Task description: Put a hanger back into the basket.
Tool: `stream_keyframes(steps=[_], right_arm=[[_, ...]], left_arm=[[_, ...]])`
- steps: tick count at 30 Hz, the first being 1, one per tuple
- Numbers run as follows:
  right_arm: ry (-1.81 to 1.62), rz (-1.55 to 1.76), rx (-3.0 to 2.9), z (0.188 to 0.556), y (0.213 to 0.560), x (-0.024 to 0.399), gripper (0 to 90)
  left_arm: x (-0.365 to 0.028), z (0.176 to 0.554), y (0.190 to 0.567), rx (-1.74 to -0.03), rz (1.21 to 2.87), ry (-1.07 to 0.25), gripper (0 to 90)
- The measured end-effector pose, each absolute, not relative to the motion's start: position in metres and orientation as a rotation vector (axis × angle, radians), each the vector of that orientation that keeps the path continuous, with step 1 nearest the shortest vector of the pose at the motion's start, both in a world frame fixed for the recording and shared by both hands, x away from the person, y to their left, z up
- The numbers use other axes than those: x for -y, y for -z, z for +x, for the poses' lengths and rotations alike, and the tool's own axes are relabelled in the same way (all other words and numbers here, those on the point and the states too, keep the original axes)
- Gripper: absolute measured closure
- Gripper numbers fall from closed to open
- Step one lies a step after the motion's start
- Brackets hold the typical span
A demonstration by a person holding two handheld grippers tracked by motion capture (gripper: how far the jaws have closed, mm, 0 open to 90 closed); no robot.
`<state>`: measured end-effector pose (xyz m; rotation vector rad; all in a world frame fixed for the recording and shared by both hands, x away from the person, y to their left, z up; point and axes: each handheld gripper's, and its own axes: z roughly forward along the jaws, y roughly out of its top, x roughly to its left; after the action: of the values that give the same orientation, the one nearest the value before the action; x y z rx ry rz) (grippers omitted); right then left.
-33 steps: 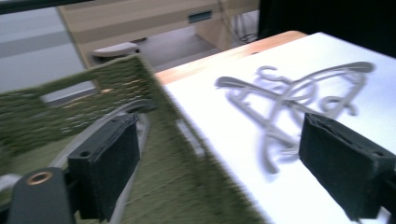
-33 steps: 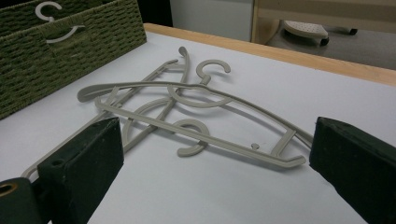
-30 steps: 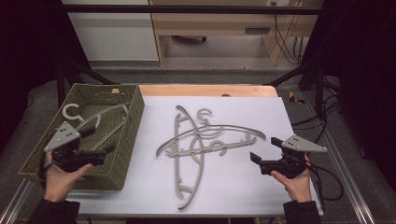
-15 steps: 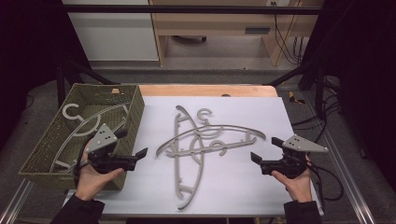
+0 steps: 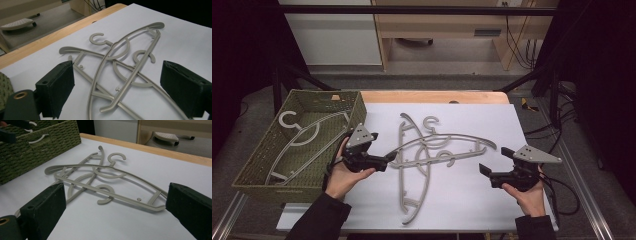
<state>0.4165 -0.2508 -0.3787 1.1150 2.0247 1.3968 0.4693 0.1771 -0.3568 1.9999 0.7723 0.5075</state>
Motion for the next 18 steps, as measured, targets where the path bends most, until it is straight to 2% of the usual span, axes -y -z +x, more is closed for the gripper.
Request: stream_keyframes(steps=[10,18], right_arm=[[-1.406,1.11,-2.022,0.416,0.378,0.251,3.2],[-1.41,1.111,-2.021,0.416,0.378,0.251,3.2]], left_arm=[[-0.155,0.511,0.387,-0.847,2.04,-0.466,16.9],[-0.143,0.539,0.416,-0.872,2.104,-0.454,24.8]])
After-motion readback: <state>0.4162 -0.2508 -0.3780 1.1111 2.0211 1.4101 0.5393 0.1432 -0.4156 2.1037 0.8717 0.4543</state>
